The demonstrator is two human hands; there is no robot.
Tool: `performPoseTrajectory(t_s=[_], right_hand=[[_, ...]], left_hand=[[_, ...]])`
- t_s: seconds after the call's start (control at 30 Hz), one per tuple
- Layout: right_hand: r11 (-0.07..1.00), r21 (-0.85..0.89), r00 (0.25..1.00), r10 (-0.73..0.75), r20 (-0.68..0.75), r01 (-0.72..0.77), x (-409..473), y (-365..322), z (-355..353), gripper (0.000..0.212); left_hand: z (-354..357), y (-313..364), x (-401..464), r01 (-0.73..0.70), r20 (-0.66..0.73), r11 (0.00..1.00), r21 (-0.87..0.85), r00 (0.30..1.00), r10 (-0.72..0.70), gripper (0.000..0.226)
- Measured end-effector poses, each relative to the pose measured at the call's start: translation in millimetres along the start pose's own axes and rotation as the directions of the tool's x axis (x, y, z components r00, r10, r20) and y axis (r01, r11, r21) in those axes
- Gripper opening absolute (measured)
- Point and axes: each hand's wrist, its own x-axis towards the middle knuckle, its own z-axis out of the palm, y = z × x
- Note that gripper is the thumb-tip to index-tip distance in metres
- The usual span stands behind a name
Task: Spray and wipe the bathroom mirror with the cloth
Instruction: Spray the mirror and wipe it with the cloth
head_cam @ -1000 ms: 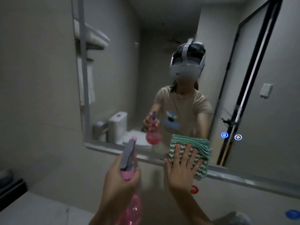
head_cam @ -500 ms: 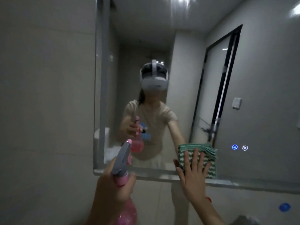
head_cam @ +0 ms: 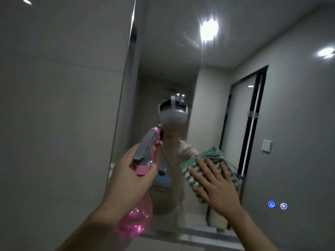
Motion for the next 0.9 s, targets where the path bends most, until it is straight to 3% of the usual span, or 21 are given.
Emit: performPoseTrajectory(t_s=[0.1,0.2,0.6,0.8,0.9], right_hand=[[0.999,-0.001,0.996,0.045,-0.083,-0.046,1,-4,5,0.054],[0.998,-0.006,0.988,0.058,-0.140,-0.060,0,-7,7,0.050],[0.999,-0.011,0.989,0.044,-0.140,-0.046,-1,-7,8,0.052],[0.999,-0.005,0.988,0.036,-0.152,-0.037,-3,-10,9,0.053],[0.999,-0.022,0.986,0.034,-0.164,-0.038,-2,-7,9,0.055]], left_hand=[[7,14,15,-0.080,-0.017,0.997,0.004,0.997,0.080,0.031],[11,11,14,-0.054,-0.041,0.998,0.035,0.998,0.056,0.027],[19,2,-9,0.028,-0.023,0.997,0.065,0.999,-0.026,0.019],[10,-34,-49,0.184,0.004,0.983,-0.027,0.983,-0.184,0.025],[7,-62,-68,0.273,-0.051,0.960,-0.060,0.960,-0.276,0.033]])
